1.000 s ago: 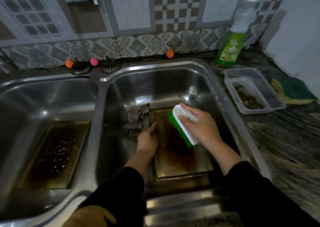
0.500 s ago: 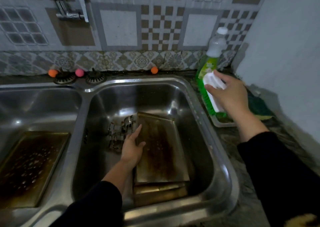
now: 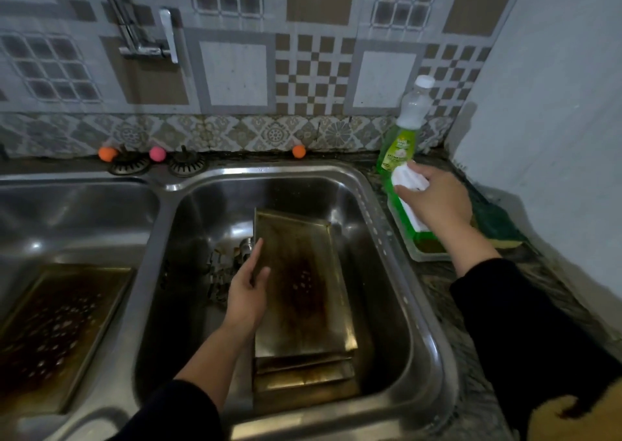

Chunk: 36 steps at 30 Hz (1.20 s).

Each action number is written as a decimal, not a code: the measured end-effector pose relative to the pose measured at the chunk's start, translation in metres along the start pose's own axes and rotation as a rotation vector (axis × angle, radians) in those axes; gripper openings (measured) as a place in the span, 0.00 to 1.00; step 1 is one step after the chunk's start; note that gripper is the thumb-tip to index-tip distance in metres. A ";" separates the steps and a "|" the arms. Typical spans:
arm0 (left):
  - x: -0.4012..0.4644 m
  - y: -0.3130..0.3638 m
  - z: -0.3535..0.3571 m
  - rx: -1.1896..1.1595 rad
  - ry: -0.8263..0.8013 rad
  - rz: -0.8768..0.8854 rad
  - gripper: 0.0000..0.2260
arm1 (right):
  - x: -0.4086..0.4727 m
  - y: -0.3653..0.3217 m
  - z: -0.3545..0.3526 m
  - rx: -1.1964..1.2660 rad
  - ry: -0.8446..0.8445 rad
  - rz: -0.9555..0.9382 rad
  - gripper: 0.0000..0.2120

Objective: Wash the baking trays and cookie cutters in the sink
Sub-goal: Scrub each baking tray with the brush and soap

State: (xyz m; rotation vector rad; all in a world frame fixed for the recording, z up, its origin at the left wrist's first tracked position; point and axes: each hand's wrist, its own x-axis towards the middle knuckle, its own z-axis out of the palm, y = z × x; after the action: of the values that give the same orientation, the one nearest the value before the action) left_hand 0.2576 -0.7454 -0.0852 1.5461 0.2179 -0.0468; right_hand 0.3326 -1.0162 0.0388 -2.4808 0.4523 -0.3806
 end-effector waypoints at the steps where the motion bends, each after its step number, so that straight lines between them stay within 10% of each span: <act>1: -0.001 0.003 -0.002 -0.027 0.004 0.009 0.24 | -0.008 -0.011 0.002 0.038 -0.007 -0.041 0.25; 12: -0.016 0.050 -0.014 -0.061 0.031 0.337 0.22 | -0.062 -0.081 0.061 0.250 -0.040 -0.216 0.25; 36: -0.014 0.068 -0.039 -0.178 0.113 0.381 0.22 | -0.167 -0.116 0.078 0.261 -0.127 -0.474 0.24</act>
State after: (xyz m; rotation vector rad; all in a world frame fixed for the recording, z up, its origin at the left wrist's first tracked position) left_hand 0.2511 -0.7058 -0.0164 1.3913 0.0123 0.3521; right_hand 0.2377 -0.8211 0.0176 -2.3164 -0.2338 -0.4321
